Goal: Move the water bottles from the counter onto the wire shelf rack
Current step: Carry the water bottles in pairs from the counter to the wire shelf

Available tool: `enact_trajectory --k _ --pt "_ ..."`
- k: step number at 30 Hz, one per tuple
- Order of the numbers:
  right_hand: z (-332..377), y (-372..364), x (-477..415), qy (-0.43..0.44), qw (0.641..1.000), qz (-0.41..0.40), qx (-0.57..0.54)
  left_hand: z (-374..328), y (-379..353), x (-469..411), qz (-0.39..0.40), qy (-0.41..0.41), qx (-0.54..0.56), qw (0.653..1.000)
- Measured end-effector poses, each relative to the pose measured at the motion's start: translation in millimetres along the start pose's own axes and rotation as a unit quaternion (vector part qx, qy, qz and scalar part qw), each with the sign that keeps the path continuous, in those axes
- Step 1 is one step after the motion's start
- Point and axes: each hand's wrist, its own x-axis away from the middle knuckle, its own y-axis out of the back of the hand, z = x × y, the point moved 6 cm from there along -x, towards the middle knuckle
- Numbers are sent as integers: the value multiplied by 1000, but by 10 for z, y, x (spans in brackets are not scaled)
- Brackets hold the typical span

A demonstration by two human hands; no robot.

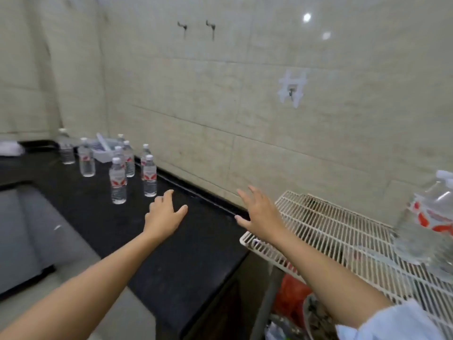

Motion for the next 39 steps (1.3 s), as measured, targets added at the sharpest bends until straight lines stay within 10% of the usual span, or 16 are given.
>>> enact_trajectory --k 15,39 --pt "3715 -973 -1008 232 968 52 -83 3175 2711 581 -182 236 -31 954" --pt "4611 -2530 -3496 271 932 119 -210 4133 3071 -1293 -243 275 -5 930"
